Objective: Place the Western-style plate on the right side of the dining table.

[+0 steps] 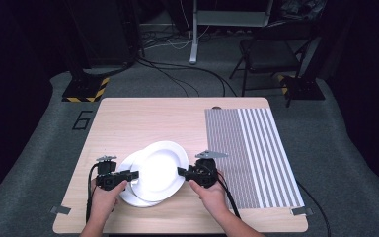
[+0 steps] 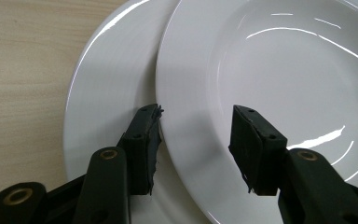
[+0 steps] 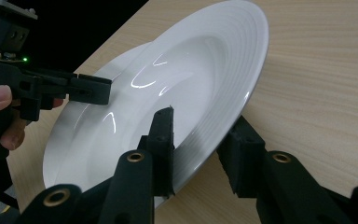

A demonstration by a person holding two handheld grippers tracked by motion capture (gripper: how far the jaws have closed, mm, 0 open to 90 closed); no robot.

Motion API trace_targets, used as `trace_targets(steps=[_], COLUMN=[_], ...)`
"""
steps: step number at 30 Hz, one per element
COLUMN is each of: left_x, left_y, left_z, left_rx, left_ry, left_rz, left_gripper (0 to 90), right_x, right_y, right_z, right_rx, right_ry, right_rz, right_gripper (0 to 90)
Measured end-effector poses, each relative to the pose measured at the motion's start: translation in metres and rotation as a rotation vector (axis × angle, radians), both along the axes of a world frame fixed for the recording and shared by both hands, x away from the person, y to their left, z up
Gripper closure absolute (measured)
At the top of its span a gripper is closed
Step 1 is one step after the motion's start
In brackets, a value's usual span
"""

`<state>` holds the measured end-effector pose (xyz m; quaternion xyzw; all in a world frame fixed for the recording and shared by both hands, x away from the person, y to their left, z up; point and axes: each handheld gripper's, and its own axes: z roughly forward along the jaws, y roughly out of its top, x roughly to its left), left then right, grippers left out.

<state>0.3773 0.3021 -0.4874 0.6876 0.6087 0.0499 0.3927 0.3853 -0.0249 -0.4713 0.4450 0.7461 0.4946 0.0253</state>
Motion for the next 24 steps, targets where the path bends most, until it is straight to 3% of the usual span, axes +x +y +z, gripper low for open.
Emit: trace_targets(steps=[13,24], left_x=[-0.004,-0.013], left_y=[-0.005,-0.002], left_z=[-0.002,-0.005], left_rx=[0.022,-0.043], left_ry=[-0.009,-0.003], left_rz=[-0.018,-0.039], left_gripper=[50.8,49.6], right_x=[0.0,-0.002], right_y=[-0.004,-0.004], right_z=[-0.004,-0.003], right_rx=[0.031,0.006], right_ry=[0.025,0.005], right_rz=[-0.011,-0.025], right_gripper=[66.4,63.8])
